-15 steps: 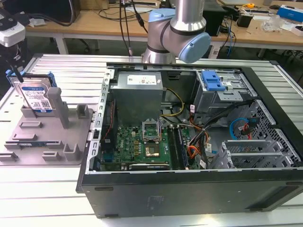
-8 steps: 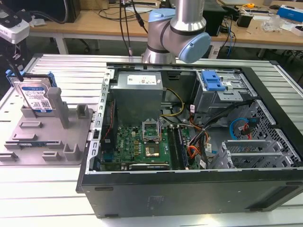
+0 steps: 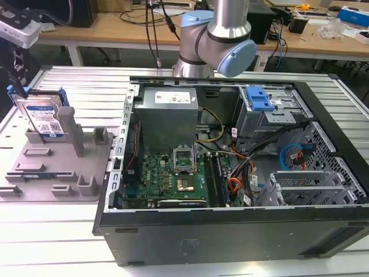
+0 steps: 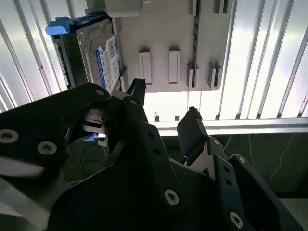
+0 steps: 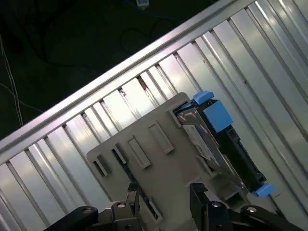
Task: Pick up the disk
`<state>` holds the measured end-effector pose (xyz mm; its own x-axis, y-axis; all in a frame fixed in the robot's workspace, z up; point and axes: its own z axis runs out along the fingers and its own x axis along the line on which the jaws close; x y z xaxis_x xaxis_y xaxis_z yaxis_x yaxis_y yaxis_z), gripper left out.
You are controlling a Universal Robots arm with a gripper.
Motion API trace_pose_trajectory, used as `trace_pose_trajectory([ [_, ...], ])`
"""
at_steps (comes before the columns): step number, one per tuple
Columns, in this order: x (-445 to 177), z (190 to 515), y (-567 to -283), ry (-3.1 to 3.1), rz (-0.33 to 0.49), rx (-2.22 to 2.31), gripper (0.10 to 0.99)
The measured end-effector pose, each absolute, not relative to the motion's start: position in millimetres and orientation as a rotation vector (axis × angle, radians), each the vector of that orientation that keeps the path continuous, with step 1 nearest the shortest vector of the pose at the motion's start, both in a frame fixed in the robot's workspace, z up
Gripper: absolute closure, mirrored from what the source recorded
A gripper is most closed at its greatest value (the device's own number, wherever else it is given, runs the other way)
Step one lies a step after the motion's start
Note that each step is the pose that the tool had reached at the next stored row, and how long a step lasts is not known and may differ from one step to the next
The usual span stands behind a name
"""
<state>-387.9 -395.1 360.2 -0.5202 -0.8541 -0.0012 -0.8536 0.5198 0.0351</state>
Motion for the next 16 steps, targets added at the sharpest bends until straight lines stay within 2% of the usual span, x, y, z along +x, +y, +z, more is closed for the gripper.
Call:
trace_pose_trajectory([
  [16,-386.7,360.0,-395.1,-2.410,-0.036,1.994,0.545],
])
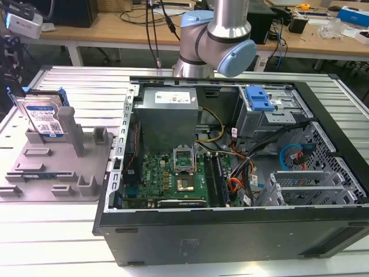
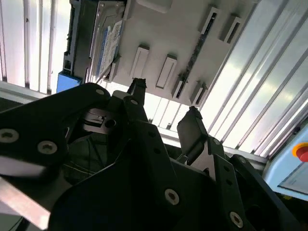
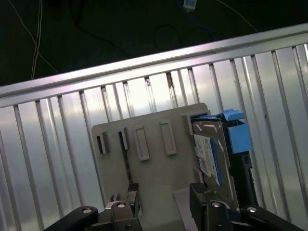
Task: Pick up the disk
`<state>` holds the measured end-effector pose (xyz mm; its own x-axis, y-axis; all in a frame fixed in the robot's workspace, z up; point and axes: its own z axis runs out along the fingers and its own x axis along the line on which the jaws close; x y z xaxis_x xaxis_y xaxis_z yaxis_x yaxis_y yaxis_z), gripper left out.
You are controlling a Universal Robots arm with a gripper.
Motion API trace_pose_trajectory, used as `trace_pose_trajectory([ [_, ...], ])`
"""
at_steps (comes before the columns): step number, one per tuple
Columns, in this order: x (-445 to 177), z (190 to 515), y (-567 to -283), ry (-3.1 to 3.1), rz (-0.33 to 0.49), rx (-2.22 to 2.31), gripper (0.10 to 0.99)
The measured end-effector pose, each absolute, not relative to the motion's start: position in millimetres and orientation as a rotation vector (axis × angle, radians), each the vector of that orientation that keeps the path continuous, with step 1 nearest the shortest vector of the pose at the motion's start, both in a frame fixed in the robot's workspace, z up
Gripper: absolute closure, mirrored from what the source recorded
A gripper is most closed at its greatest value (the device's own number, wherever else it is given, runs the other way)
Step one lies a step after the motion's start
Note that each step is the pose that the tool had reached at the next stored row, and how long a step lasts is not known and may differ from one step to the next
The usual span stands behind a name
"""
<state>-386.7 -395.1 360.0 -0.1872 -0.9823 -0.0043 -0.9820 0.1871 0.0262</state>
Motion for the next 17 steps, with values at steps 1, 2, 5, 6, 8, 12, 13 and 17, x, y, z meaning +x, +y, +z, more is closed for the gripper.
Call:
trace_pose_trajectory([
  [1,-386.4,359.9,-395.1,-2.389,-0.035,2.020,0.545],
  [2,-386.3,359.9,-395.1,-2.376,-0.034,2.036,0.545],
  [5,-385.1,359.7,-395.1,-2.313,-0.031,2.109,0.545],
  [6,-385.0,359.7,-395.1,-2.304,-0.030,2.119,0.545],
  [8,-385.0,359.7,-395.1,-2.300,-0.030,2.123,0.545],
  [12,-384.9,359.7,-395.1,-2.301,-0.031,2.124,0.545],
  [13,-385.0,359.7,-395.1,-2.301,-0.031,2.124,0.545],
  [17,-385.0,359.7,-388.3,-2.294,-0.030,2.130,0.545],
])
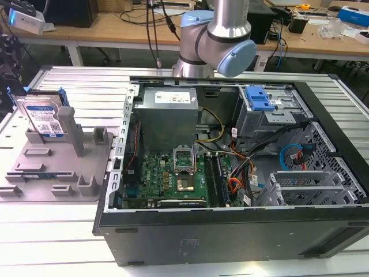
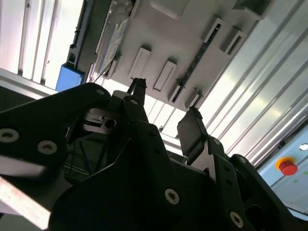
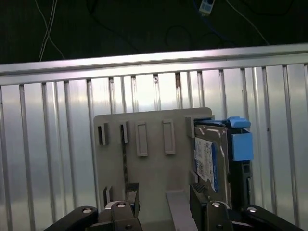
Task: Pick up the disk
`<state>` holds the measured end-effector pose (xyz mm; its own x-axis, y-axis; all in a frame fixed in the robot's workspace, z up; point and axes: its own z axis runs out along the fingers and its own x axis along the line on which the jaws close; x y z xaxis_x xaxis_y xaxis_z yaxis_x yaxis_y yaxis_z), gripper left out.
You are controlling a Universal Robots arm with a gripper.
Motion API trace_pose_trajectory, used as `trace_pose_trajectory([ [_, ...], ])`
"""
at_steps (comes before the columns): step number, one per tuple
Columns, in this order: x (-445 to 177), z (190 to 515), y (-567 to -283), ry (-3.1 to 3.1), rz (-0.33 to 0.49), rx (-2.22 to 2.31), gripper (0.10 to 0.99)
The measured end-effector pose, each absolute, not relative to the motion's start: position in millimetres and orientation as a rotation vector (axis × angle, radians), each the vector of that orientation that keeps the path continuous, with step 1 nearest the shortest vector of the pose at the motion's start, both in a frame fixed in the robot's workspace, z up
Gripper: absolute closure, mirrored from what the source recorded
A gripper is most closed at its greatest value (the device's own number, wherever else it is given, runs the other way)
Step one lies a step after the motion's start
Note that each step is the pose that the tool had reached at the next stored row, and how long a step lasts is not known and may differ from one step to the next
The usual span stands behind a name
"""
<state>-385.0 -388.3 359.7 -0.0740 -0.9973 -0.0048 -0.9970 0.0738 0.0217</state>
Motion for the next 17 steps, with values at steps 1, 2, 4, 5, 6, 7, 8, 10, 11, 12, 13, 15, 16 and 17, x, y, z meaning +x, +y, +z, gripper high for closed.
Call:
trace_pose_trajectory([
  [1,-385.3,359.7,-381.6,-2.289,-0.028,2.133,0.545],
  [2,-385.4,359.6,-375.8,-2.286,-0.027,2.136,0.545],
  [4,-385.4,359.7,-366.7,-2.283,-0.026,2.138,0.545],
  [5,-385.5,359.7,-362.6,-2.282,-0.025,2.139,0.545],
  [6,-385.6,359.6,-358.4,-2.281,-0.024,2.139,0.545],
  [7,-385.7,359.7,-354.0,-2.279,-0.024,2.140,0.545],
  [8,-385.8,359.7,-345.7,-2.276,-0.022,2.143,0.545],
  [10,-386.2,359.7,-335.8,-2.272,-0.021,2.145,0.545],
  [11,-386.7,359.7,-330.2,-2.268,-0.020,2.148,0.545],
  [12,-387.4,359.7,-326.6,-2.265,-0.019,2.151,0.545],
  [13,-389.1,359.7,-324.5,-2.262,-0.018,2.154,0.545],
  [15,-395.3,359.5,-322.6,-2.260,-0.018,2.156,0.545],
  [16,-402.1,359.4,-322.1,-2.258,-0.018,2.158,0.545],
  [17,-406.2,359.2,-321.9,-2.256,-0.018,2.160,0.545],
])
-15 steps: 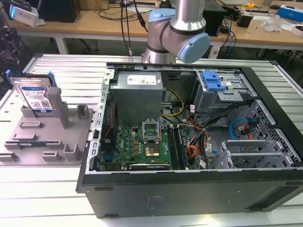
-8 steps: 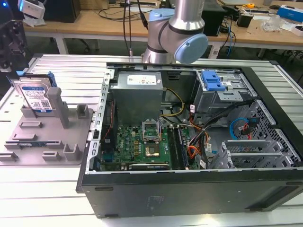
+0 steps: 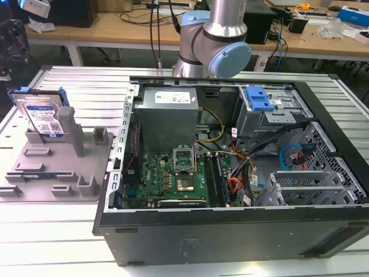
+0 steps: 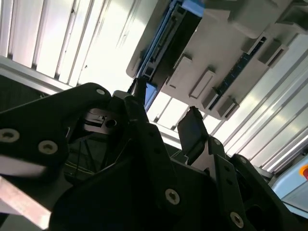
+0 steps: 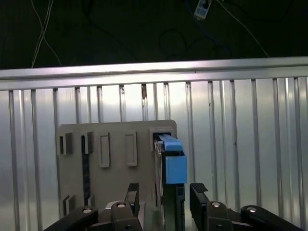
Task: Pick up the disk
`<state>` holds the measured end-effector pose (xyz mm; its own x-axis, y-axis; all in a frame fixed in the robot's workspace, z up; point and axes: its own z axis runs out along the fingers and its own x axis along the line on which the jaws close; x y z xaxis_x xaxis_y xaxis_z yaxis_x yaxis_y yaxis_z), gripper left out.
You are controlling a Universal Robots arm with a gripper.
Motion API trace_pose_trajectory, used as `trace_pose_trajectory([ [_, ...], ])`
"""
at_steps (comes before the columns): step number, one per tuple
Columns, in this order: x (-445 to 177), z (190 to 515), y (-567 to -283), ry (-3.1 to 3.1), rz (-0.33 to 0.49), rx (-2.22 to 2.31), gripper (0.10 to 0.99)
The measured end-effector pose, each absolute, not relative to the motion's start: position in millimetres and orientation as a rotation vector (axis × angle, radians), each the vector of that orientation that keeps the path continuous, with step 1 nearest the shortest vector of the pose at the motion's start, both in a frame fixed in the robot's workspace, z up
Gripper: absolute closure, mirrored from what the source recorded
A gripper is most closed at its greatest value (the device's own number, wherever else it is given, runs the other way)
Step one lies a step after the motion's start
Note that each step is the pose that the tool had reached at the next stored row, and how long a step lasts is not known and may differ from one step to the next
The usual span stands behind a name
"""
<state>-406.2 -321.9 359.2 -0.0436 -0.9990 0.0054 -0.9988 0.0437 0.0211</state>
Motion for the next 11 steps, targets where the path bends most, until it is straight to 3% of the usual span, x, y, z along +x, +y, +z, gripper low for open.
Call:
trace_pose_trajectory([
  [11,-412.3,358.4,-319.4,-2.249,-0.019,2.168,0.545],
])
